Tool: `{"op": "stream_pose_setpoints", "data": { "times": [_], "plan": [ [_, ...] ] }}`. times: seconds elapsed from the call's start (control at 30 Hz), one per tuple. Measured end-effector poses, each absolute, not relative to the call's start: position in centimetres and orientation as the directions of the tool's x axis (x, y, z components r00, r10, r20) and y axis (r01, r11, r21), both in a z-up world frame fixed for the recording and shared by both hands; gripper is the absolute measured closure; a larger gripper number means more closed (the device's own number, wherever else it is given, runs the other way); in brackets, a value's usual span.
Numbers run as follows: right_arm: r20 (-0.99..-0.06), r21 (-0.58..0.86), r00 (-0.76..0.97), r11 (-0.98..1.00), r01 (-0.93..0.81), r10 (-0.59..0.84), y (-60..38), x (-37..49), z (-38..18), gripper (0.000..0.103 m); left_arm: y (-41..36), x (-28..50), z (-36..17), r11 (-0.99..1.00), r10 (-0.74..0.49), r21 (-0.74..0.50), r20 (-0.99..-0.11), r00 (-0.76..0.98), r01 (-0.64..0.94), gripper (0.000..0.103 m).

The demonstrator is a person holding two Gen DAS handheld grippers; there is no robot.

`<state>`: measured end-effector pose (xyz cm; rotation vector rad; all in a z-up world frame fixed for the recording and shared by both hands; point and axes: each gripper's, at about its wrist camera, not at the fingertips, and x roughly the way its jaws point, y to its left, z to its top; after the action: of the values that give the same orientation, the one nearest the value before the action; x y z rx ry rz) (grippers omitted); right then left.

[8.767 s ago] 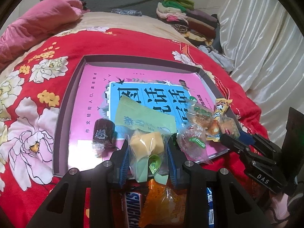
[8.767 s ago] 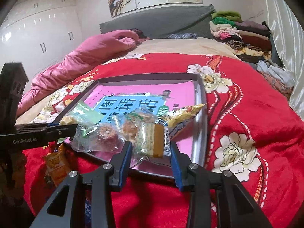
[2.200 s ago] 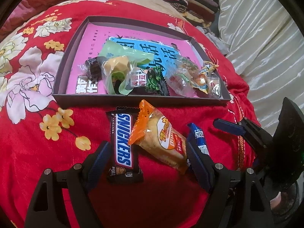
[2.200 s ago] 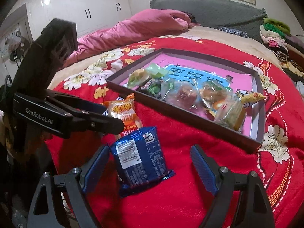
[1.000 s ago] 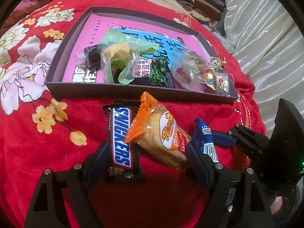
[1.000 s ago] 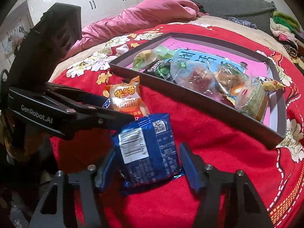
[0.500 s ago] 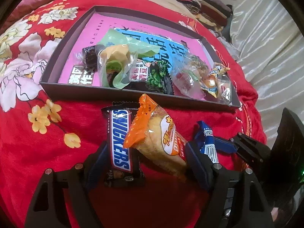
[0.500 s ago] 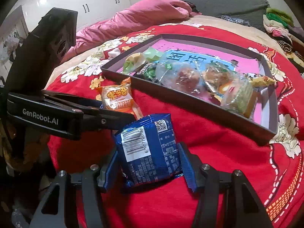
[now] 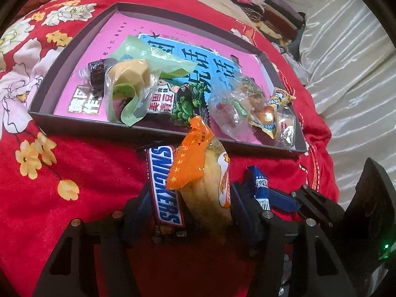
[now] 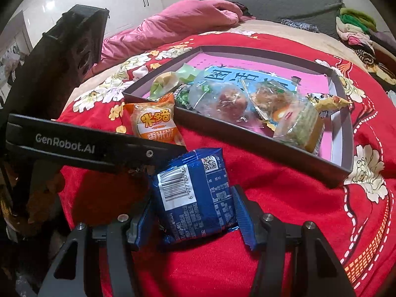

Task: Organize snacks
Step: 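Grasp the Snickers bar and orange cake with the left tool while the right tool grasps the blue biscuit packet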

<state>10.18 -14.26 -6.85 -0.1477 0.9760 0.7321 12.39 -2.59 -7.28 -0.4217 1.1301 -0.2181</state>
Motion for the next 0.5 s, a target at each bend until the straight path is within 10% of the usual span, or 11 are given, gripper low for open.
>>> {"op": "stream_pose_setpoints", "data": {
  "times": [0.5],
  "plan": [
    [-0.792, 0.221, 0.339, 0.756, -0.617, 0.508, -14.46, 10.37, -6.88, 0.045, -2.08, 12.50, -7.25, 0.888, -0.404, -0.458, -0.813, 0.419, -0.033, 0.048]
  ]
}}
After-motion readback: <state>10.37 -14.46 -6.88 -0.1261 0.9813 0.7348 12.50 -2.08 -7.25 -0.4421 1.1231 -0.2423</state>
